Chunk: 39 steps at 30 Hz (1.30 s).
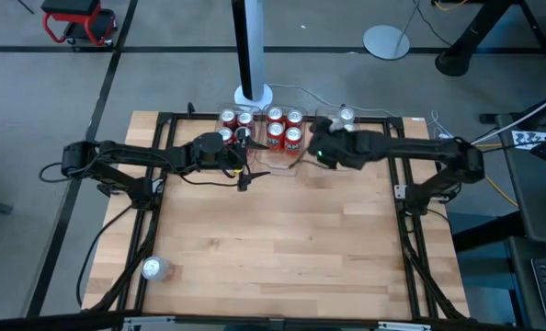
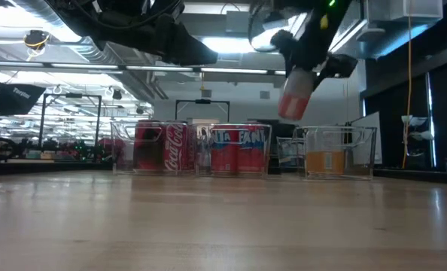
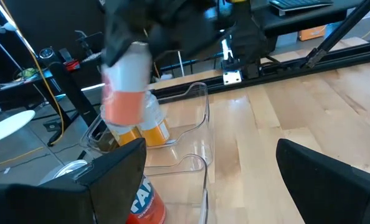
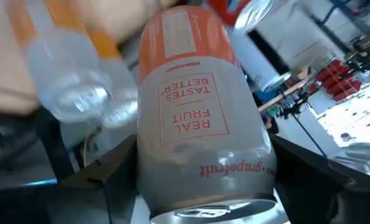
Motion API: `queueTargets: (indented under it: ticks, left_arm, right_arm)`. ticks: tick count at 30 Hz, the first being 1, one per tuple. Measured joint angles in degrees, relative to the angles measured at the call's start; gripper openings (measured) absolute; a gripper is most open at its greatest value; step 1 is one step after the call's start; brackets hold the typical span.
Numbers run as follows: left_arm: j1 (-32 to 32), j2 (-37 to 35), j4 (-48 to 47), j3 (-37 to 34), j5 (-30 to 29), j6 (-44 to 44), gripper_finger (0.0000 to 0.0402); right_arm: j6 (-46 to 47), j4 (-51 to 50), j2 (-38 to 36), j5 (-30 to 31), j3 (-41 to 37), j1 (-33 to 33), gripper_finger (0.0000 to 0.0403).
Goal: Sort soda cans
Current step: Put the right white soda can into the right transparent bin
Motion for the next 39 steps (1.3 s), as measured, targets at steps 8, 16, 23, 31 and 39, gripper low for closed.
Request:
queueTargets:
  ticks: [8,16,23,31,39]
  left_arm:
    - [0.0,0.0,0.02,0.0,0.0,0.01,0.0347]
    - [0.0,0.0,0.02,0.0,0.0,0.72,0.0347]
    - [0.0,0.0,0.04,0.0,0.0,0.7,0.0347]
    - [0.0,0.0,0.04,0.0,0.0,0.3,0.0347]
    - [0.0,0.0,-0.1,0.0,0.0,0.26,0.0347]
  right_arm:
    - [-18.51,7.42,4.99,0.68,0.0,-9.2,0.0291]
    - [-23.45,11.32,9.77,-4.18,0.02,-15.25,0.0291]
    - [-23.4,13.62,13.2,-7.16,0.02,-16.94,0.0291]
    - [-23.41,14.85,16.26,-8.98,0.02,-17.8,0.0297]
    - [-21.97,15.73,16.71,-10.13,-0.04,-18.04,0.0355]
